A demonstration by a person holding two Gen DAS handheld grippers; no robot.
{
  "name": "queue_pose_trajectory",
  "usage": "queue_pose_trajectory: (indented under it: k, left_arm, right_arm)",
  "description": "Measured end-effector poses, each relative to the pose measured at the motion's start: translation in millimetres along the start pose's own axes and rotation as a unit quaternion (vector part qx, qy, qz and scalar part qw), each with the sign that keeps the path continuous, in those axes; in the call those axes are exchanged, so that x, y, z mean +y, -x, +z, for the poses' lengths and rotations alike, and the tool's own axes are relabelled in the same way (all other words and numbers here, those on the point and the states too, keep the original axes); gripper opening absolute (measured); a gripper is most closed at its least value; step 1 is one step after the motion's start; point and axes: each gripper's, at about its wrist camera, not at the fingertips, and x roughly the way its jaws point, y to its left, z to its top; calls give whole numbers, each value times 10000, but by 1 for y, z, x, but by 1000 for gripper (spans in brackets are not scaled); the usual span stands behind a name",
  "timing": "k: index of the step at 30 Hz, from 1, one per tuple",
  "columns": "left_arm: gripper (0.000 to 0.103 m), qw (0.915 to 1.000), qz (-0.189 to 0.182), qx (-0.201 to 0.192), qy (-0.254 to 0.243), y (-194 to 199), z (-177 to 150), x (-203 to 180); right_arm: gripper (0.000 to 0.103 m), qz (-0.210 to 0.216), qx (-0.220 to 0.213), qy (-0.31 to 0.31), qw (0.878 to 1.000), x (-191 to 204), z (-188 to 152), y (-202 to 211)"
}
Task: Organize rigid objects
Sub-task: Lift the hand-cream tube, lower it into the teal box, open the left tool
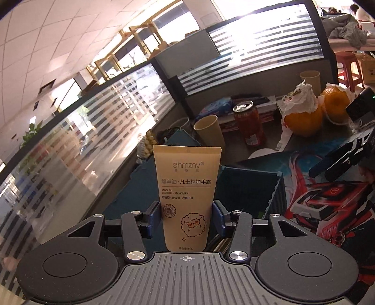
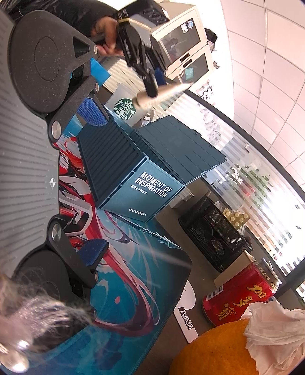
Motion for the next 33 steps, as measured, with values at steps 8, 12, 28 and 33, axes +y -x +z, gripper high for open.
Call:
queue_pose_trajectory:
  k: [8, 12, 28, 33]
  left_arm:
    - [45, 9989, -345, 310, -53, -38, -17, -5]
    - [45, 9976, -470, 501, -9, -56, -23, -2]
    - [45, 9905, -1072, 863, 3, -76, -22, -2]
    - [46, 9856, -1316, 1051, 161, -84, -19, 3]
  right_arm:
    - [103, 54, 37, 13, 10000, -1, 0, -2]
    - [103, 82, 55, 25, 9999, -2, 0, -2]
    - [103, 206, 77, 69, 9997, -1, -1, 0]
    - [103, 206, 102, 83, 9997, 0, -1, 0]
